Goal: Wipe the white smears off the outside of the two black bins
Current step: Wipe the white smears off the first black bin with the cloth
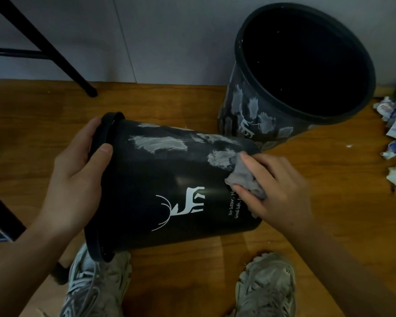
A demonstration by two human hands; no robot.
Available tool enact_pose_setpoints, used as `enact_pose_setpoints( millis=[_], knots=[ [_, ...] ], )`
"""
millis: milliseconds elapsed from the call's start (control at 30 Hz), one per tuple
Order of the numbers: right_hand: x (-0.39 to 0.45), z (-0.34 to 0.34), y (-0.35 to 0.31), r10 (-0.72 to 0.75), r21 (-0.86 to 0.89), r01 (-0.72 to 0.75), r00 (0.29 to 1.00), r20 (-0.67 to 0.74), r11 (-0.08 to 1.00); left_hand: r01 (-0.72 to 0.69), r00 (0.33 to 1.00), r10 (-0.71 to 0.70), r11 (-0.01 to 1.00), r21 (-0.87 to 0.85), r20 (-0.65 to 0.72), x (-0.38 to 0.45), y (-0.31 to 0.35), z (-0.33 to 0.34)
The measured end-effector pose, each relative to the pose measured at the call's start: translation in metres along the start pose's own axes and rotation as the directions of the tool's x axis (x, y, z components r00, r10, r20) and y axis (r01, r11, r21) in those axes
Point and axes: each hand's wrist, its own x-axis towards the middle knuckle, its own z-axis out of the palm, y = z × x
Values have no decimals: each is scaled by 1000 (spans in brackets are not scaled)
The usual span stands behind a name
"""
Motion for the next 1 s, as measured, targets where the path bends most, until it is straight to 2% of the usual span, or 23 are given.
enact_pose_setpoints(
  millis=[200, 333, 433, 567, 733, 800, 900, 1000],
  knots=[
    [27, 10, -41, 185, 21, -184, 981, -63, 983, 0, 1000, 0, 1000, -12, 5, -2, -9, -2],
    [28, 11, -47, 224, 64, -219, 970, -90, 974, -11, 1000, 11, 999, 51, -12, -3, -12, -3],
    [17, 10, -46, 262, 150, -249, 963, -70, 957, 83, 996, -83, 996, 6, -7, -1, -7, -8],
    [1, 10, -53, 212, 124, -200, 973, -88, 972, 196, 979, -196, 981, -7, -55, 8, 6, -2],
    [-7, 8, -52, 91, 24, -89, 994, -53, 996, 94, 996, -93, 989, 116, -15, 5, 22, 7],
    [-9, 8, -46, 156, 18, -156, 985, -67, 988, 80, 997, -78, 986, 148, -19, 2, 22, 6],
    [-6, 9, -39, 359, 22, -359, 925, -122, 933, 66, 998, -62, 983, 169, -31, -1, 23, 8],
    [4, 10, -49, 393, 36, -391, 916, -77, 920, 56, 998, -51, 981, 184, -32, -4, 26, 10]
  ],
)
